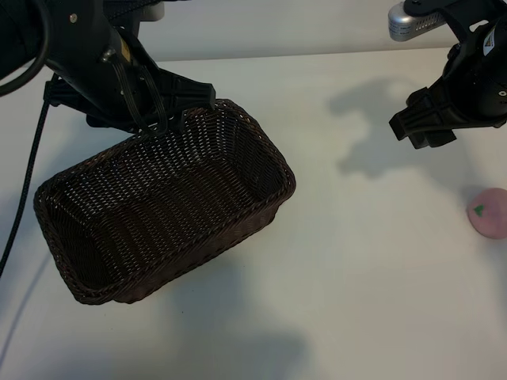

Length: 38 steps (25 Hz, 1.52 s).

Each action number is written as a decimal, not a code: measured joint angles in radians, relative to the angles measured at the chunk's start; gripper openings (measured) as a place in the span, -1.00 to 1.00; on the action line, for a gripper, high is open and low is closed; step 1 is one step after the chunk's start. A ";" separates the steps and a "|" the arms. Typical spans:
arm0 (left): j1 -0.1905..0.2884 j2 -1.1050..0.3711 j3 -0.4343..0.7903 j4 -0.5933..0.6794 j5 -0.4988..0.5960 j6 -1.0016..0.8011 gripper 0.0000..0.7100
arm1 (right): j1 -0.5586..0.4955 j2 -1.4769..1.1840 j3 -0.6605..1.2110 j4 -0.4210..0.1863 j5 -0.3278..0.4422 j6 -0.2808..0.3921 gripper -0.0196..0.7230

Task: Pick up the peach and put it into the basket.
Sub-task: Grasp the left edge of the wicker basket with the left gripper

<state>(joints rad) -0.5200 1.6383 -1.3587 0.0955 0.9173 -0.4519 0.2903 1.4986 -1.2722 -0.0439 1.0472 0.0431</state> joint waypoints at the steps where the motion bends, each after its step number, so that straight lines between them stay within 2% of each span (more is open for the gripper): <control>1: 0.000 0.000 0.000 0.000 -0.004 0.000 0.45 | 0.000 0.000 0.000 0.000 0.000 0.000 0.66; 5: 0.000 0.000 0.000 0.000 -0.027 -0.006 0.45 | 0.000 0.000 0.000 0.000 0.000 0.000 0.66; 9: 0.000 0.000 0.000 0.026 -0.020 -0.194 0.45 | 0.000 0.000 0.000 0.000 0.000 0.000 0.66; 12: 0.000 0.000 0.000 0.101 0.061 -0.355 0.45 | 0.000 0.000 0.000 0.000 0.000 0.000 0.66; 17: 0.000 0.000 0.000 0.150 0.254 -0.463 0.45 | 0.000 0.000 0.000 0.000 0.000 0.000 0.66; 20: -0.021 -0.014 0.012 0.183 0.254 -0.487 0.45 | 0.000 0.000 0.000 0.000 0.000 0.000 0.66; 24: -0.085 -0.085 0.070 0.267 0.254 -0.583 0.45 | 0.000 0.000 0.000 0.000 0.000 0.000 0.66; 26: -0.102 -0.125 0.103 0.290 0.254 -0.618 0.45 | 0.000 0.000 0.000 0.000 0.000 0.000 0.66; 38: -0.105 -0.227 0.332 0.307 0.254 -0.707 0.45 | 0.000 0.000 0.000 0.000 0.000 0.000 0.66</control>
<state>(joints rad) -0.6254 1.4113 -1.0271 0.4023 1.1714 -1.1594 0.2903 1.4986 -1.2722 -0.0439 1.0472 0.0431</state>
